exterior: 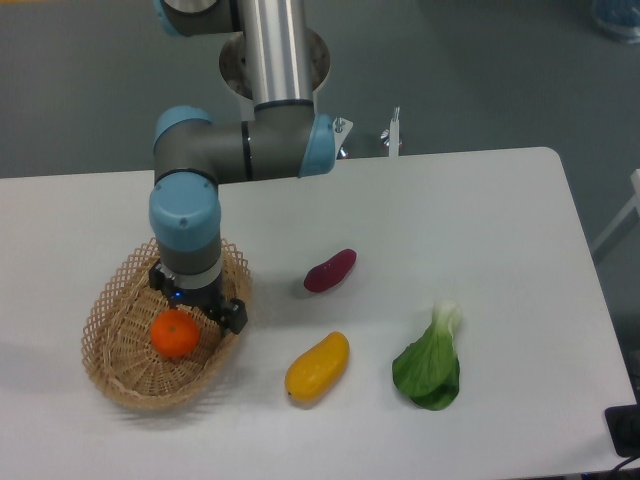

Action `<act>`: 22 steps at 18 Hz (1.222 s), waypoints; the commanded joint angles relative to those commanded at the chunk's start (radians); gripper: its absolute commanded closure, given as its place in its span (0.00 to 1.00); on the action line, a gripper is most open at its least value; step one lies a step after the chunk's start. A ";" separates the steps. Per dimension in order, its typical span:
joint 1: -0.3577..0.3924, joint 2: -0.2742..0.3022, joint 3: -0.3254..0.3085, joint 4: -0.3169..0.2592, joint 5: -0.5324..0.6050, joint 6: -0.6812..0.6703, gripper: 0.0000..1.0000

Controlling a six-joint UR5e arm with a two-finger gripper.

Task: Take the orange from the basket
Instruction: 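Move the open gripper over the wicker basket above the orange, then lower the gripper onto the orange and close it, then lift the held orange out of the basket toward the bok choy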

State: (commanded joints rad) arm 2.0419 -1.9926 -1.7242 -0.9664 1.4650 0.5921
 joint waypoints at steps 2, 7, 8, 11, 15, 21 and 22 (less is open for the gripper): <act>-0.014 -0.015 0.002 0.000 0.000 -0.002 0.00; -0.049 -0.054 0.003 0.035 0.002 -0.034 0.00; -0.049 -0.064 0.005 0.055 0.002 -0.044 0.00; -0.052 -0.083 0.014 0.095 0.002 -0.087 0.00; -0.052 -0.086 0.014 0.098 0.006 -0.081 0.42; -0.040 -0.029 0.017 0.086 -0.070 -0.078 0.70; -0.038 -0.019 0.012 0.084 -0.078 -0.078 0.70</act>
State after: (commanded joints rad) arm 2.0034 -2.0112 -1.7119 -0.8820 1.3868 0.5139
